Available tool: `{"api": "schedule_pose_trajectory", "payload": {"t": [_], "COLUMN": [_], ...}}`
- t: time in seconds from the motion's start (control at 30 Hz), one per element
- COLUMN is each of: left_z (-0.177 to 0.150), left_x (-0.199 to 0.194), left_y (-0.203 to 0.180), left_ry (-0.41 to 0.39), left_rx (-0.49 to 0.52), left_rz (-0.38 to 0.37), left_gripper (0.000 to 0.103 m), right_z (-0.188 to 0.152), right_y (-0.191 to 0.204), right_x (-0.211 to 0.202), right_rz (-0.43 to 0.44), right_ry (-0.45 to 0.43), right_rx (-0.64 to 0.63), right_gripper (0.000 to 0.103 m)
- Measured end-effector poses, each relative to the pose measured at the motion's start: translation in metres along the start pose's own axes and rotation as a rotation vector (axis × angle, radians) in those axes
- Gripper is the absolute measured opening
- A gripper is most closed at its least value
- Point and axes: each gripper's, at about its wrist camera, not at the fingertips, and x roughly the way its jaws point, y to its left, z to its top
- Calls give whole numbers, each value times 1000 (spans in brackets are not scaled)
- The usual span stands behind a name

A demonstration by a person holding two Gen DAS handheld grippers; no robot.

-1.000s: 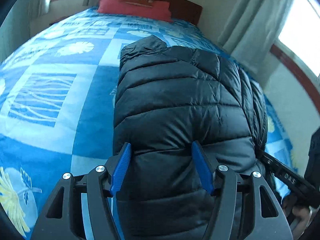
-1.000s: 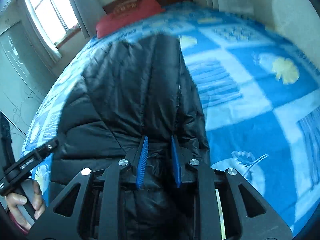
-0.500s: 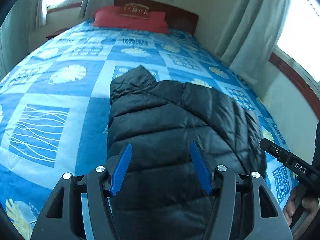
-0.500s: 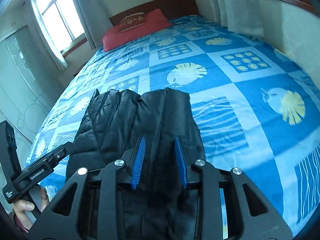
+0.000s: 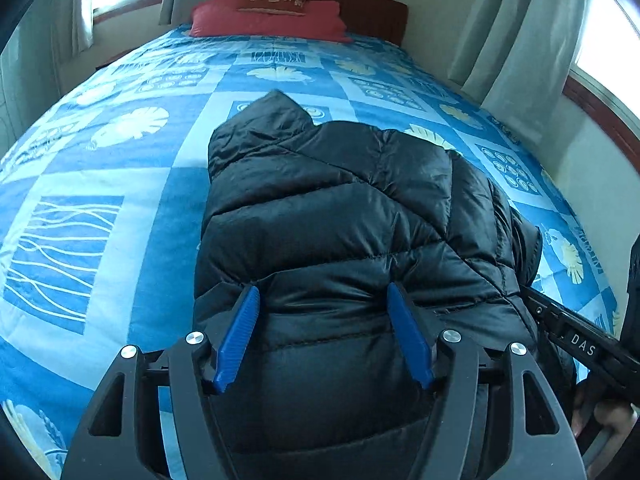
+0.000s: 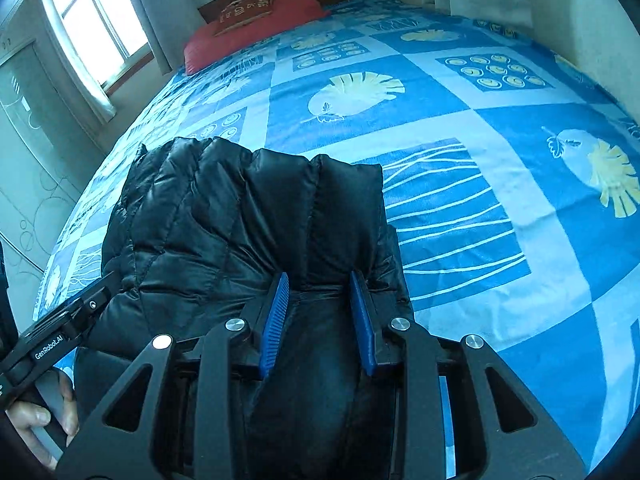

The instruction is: Fold large clothes

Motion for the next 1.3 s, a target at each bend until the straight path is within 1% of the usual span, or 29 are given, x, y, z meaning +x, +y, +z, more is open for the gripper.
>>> {"api": "schedule_pose_trajectory", "payload": {"t": [0.2,0.67,0.83,1.0,1.1,1.17,1.23,1.3], "left_z": [-2,-7,-5,-2,-2,-5,-8,-10], "left_x": [7,16,9,-9,-25,-38,-47,-57], "left_y": [-2,2,4,6,14,25,35,47], "left_ry": [-4,-28,-29,-33,-38,-44,-51,-50], "left_rx": [-4,-15,-18,-25,-70,-122,-159,-197], "left_rz": [20,20,12,7,1,-6,-3,5], "left_gripper": [66,66,66,66,66,67,69,71], "right_z": [-1,-5,-5,-7,-8,-10,-13,-13], "right_y": [-1,-6,0,5,5,4,0,-6], "right_x": [5,14,7,-10,-31,-49,-67,-77], "right_rz": [3,12,-18,-33,-25,-27,-30,-31], "right_ry": [-4,-46,-54,-71,-93,-127,-151,-154], "right_rx": [7,24,1,-6,26,41,54,74], "right_gripper": [30,30,30,31,36,49,52,54]}}
